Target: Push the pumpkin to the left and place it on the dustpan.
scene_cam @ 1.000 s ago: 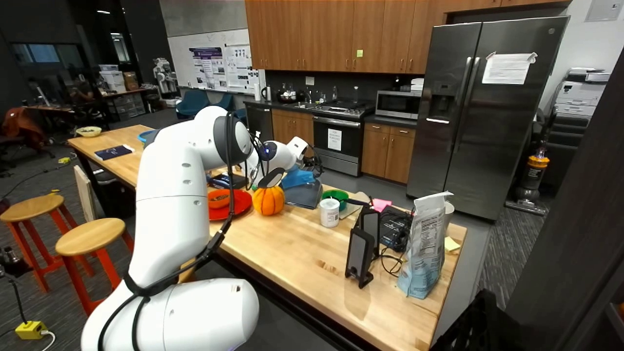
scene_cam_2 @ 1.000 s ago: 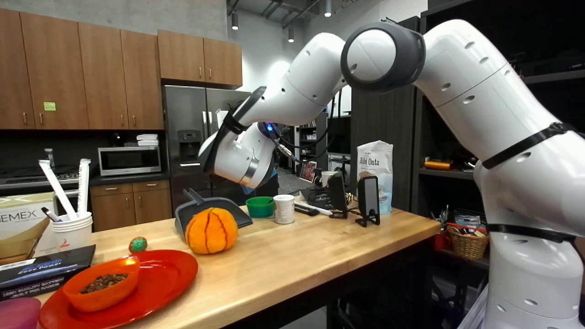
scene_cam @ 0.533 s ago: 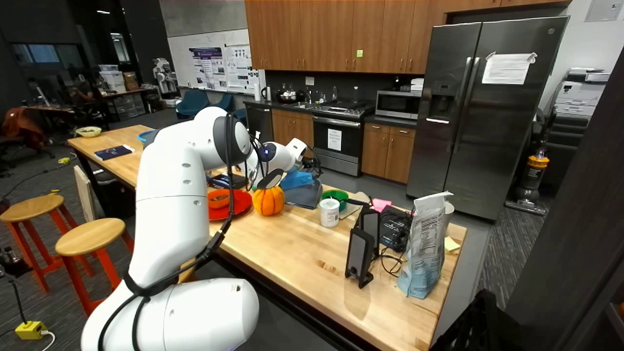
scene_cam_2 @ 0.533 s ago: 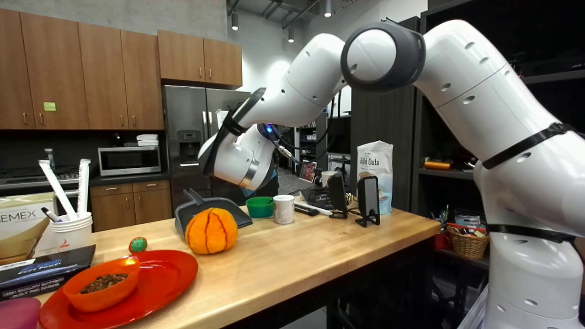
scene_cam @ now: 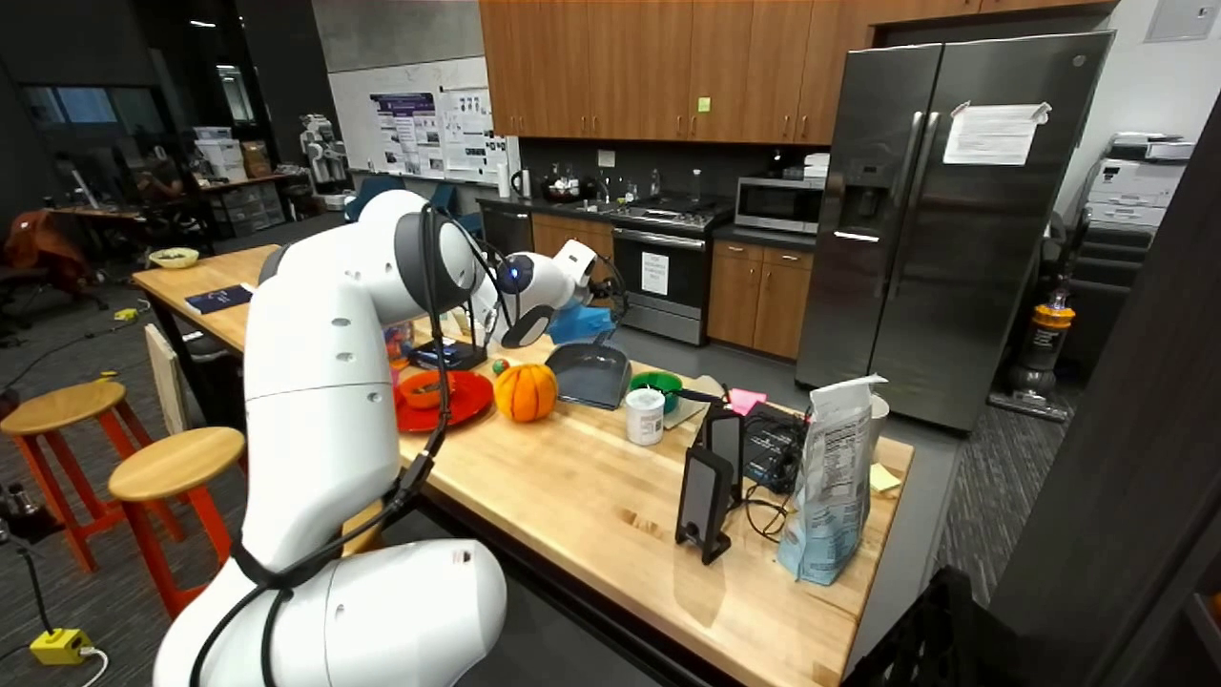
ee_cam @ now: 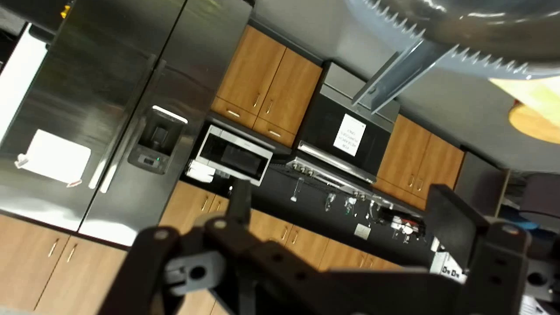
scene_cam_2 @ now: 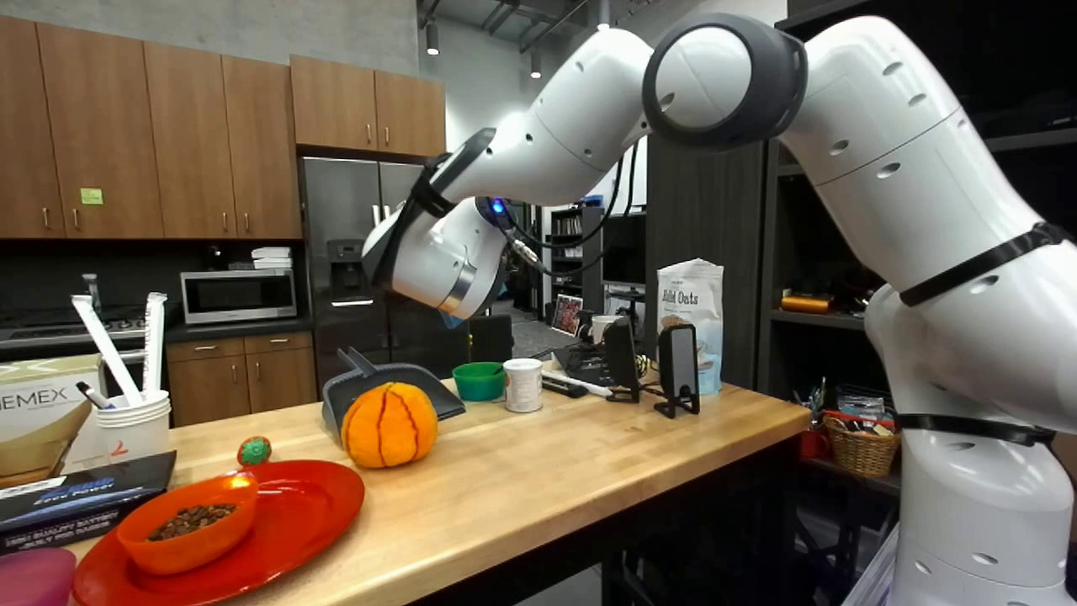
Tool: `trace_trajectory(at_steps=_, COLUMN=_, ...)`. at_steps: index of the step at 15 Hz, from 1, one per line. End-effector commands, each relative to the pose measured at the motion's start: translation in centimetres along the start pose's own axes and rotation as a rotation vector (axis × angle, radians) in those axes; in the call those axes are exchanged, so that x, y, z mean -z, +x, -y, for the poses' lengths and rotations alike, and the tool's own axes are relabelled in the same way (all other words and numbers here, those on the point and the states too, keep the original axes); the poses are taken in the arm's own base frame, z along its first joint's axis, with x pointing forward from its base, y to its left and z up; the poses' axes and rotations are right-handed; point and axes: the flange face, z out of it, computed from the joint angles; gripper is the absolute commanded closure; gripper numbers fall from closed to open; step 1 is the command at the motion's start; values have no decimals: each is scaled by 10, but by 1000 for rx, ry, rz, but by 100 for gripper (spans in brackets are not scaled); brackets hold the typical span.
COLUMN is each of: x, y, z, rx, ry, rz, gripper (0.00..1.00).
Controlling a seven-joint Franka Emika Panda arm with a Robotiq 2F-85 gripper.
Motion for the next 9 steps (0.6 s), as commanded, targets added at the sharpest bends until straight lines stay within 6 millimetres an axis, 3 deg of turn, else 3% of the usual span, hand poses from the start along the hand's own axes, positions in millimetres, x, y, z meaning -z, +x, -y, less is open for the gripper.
trace_trajectory(at_steps=1, x=36, y=26, z=-25, rx=-14, ry=-19, rz=-39, gripper=0)
trace_trajectory(at_steps=4, x=65, y=26, z=-18, rx=-22, ry=58, rz=-31, gripper=0)
trace_trajectory(at_steps=9, x=87, y=-15, z=-9, rx=-17, ry=182, rz=90, gripper=0)
